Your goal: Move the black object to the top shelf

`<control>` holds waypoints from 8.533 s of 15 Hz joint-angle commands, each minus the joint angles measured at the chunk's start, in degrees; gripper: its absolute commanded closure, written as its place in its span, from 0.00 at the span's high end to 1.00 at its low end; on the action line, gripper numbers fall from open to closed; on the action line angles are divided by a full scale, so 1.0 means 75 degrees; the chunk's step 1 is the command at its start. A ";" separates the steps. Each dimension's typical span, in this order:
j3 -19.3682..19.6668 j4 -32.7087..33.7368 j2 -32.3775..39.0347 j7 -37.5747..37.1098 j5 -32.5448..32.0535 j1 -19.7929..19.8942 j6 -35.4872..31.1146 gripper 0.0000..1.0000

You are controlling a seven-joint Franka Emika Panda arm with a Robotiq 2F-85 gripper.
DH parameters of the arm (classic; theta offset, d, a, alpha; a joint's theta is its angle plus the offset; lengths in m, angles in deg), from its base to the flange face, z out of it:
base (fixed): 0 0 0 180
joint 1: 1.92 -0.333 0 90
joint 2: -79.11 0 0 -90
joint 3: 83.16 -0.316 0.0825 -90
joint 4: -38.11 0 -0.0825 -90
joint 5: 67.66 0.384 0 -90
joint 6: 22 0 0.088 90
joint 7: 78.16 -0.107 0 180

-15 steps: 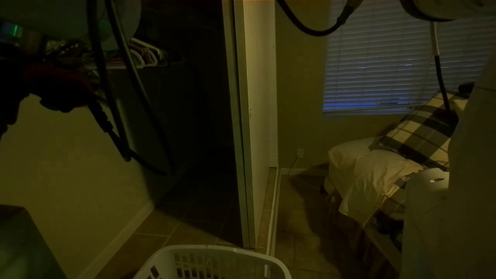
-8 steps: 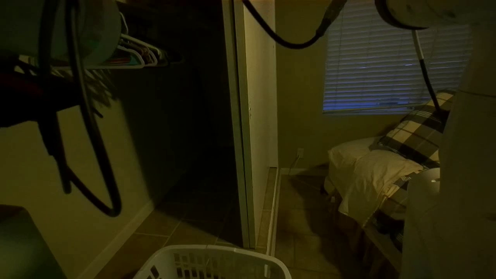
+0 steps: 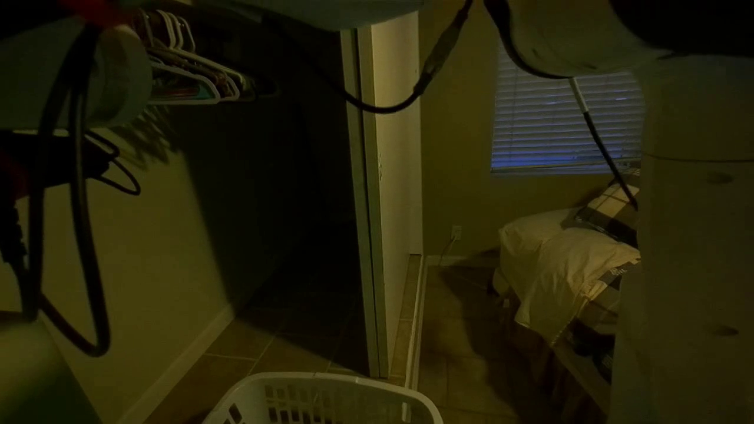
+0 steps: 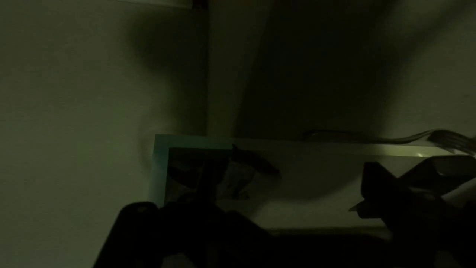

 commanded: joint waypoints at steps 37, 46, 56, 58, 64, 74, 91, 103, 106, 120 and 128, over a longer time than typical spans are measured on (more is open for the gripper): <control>0.1284 0.2858 0.2466 -0.2221 -0.1108 -0.1313 0.0008 0.61; 0.1283 0.2728 0.2423 -0.2155 -0.1125 -0.1238 -0.0048 0.02; 0.1029 0.0668 0.0876 -0.1415 -0.0695 -0.0683 -0.1075 0.00; 0.0876 -0.0130 0.0289 -0.1231 -0.0442 -0.0495 -0.1239 0.00; 0.0145 -0.1995 -0.1456 -0.0207 0.0491 0.0161 -0.1241 0.00; 0.1006 -0.4127 -0.3805 0.2008 0.2217 -0.0364 -0.2114 0.00; 0.1199 -0.1520 -0.2749 0.2134 0.1760 -0.0855 -0.2254 0.00; 0.0494 0.1792 0.0066 0.0664 0.0386 -0.0343 -0.1409 0.00; 0.0410 0.2392 0.0553 0.0075 -0.0178 -0.0448 -0.1132 0.00; 0.0923 0.3910 0.1752 -0.1275 -0.1241 -0.1251 -0.0497 0.00; 0.1253 0.3982 0.1768 -0.1552 -0.1400 -0.1384 -0.0270 0.00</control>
